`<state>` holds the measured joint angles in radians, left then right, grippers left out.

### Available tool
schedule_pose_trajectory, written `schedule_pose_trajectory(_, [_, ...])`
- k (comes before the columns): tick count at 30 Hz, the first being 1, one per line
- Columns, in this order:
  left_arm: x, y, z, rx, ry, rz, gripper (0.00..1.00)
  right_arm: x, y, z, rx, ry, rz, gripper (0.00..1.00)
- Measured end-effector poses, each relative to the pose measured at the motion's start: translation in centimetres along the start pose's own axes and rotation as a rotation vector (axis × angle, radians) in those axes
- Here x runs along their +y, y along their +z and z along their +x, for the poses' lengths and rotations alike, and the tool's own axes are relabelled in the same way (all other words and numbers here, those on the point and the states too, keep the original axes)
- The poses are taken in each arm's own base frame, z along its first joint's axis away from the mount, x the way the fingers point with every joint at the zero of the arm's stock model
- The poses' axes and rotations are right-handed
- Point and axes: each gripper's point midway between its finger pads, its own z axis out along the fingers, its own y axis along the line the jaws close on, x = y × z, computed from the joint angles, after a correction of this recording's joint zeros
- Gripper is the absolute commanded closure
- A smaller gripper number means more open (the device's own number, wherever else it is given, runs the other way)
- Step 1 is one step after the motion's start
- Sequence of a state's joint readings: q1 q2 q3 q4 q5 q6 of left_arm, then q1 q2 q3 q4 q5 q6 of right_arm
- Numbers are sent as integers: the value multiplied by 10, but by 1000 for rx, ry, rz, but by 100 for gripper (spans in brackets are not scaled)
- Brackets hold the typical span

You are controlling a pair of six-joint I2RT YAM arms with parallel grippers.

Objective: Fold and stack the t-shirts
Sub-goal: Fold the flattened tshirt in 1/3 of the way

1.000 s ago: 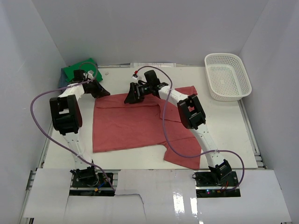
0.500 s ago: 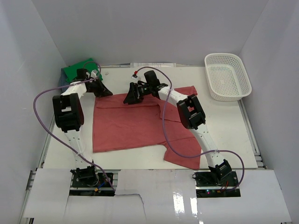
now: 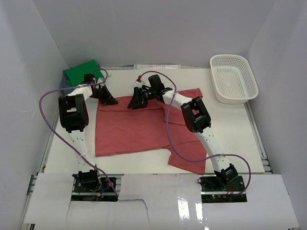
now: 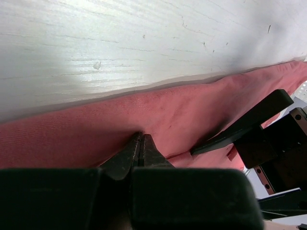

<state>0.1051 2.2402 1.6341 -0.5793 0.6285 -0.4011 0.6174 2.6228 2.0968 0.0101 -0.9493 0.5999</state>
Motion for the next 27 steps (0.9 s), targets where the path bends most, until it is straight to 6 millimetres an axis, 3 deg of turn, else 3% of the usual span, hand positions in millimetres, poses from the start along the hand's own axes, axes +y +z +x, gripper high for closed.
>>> schedule_pose_trajectory(14, [-1, 2, 0, 7, 15, -14, 93, -3, -1, -7, -17, -4, -4, 22])
schedule_pose_trajectory(27, [-1, 1, 0, 12, 19, -22, 94, -7, -3, 0, -15, 4, -33, 23])
